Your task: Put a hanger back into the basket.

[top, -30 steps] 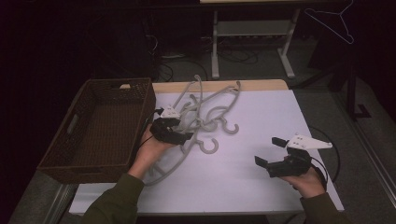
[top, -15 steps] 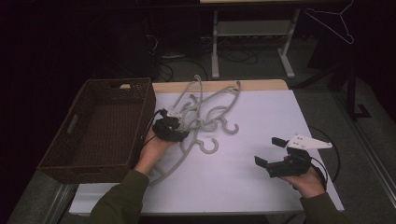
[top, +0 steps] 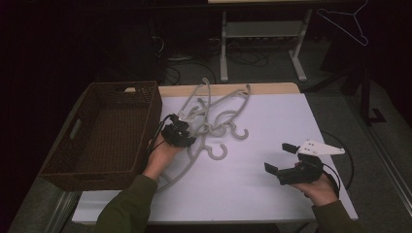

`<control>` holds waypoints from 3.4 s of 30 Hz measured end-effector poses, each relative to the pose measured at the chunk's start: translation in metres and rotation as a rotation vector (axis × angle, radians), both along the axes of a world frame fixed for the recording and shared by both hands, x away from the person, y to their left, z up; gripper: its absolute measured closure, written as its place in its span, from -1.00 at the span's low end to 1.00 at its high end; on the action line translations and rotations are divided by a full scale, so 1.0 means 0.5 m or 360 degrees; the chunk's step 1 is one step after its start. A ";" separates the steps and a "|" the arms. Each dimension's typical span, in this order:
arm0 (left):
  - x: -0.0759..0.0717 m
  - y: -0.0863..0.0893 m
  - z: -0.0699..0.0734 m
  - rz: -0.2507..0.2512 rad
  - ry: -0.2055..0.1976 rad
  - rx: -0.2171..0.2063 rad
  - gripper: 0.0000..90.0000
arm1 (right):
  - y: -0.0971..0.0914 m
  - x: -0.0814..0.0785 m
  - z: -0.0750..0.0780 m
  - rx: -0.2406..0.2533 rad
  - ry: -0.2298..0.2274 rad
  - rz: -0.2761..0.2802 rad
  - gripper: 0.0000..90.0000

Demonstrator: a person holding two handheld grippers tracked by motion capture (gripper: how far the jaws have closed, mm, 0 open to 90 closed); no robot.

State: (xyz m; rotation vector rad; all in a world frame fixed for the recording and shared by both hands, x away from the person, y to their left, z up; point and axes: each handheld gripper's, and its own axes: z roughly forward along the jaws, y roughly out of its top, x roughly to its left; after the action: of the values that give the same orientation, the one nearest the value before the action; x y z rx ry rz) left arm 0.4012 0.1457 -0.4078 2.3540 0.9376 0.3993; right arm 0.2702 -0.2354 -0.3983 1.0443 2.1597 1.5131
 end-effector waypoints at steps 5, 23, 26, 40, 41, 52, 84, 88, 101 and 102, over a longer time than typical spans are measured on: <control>0.000 -0.008 -0.004 -0.0009 0.0013 0.0050 0.45 | 0.000 0.001 -0.001 -0.0008 0.0000 0.0007 -1.00; 0.003 -0.014 -0.001 0.0029 0.0052 0.0076 0.77 | 0.001 0.001 -0.002 -0.0022 -0.0004 0.0015 -1.00; 0.003 -0.015 -0.001 0.0030 0.0060 0.0064 0.79 | 0.000 0.001 -0.002 -0.0024 -0.0006 0.0015 -1.00; -0.006 -0.019 0.014 0.0013 0.0085 0.0004 0.83 | -0.001 0.003 -0.004 -0.0027 -0.0001 0.0013 -1.00; -0.007 -0.018 0.017 0.0012 0.0088 0.0002 0.83 | -0.001 0.003 -0.004 -0.0027 -0.0001 0.0013 -1.00; -0.011 -0.008 0.053 0.0046 0.0034 -0.0058 0.83 | -0.002 0.002 -0.004 -0.0019 -0.0002 0.0016 -1.00; -0.038 0.010 0.210 -0.0134 0.0003 -0.0221 0.83 | -0.006 0.003 -0.005 -0.0012 0.0004 -0.0002 -1.00; -0.044 0.029 0.229 -0.0130 0.0018 -0.0242 0.83 | -0.006 0.002 -0.005 -0.0009 -0.0001 -0.0003 -1.00; -0.061 0.121 0.271 -0.0115 -0.0001 -0.0265 0.83 | -0.007 0.004 -0.007 -0.0012 -0.0001 -0.0006 -1.00; -0.063 0.129 0.273 -0.0107 -0.0002 -0.0271 0.83 | -0.007 0.004 -0.007 -0.0013 -0.0002 -0.0007 -1.00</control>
State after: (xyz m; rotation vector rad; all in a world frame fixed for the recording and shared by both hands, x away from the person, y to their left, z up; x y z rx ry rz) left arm 0.3695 0.2103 -0.2715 2.2229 0.8547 0.2824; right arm 0.2720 -0.2387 -0.4017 1.0446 2.1599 1.5011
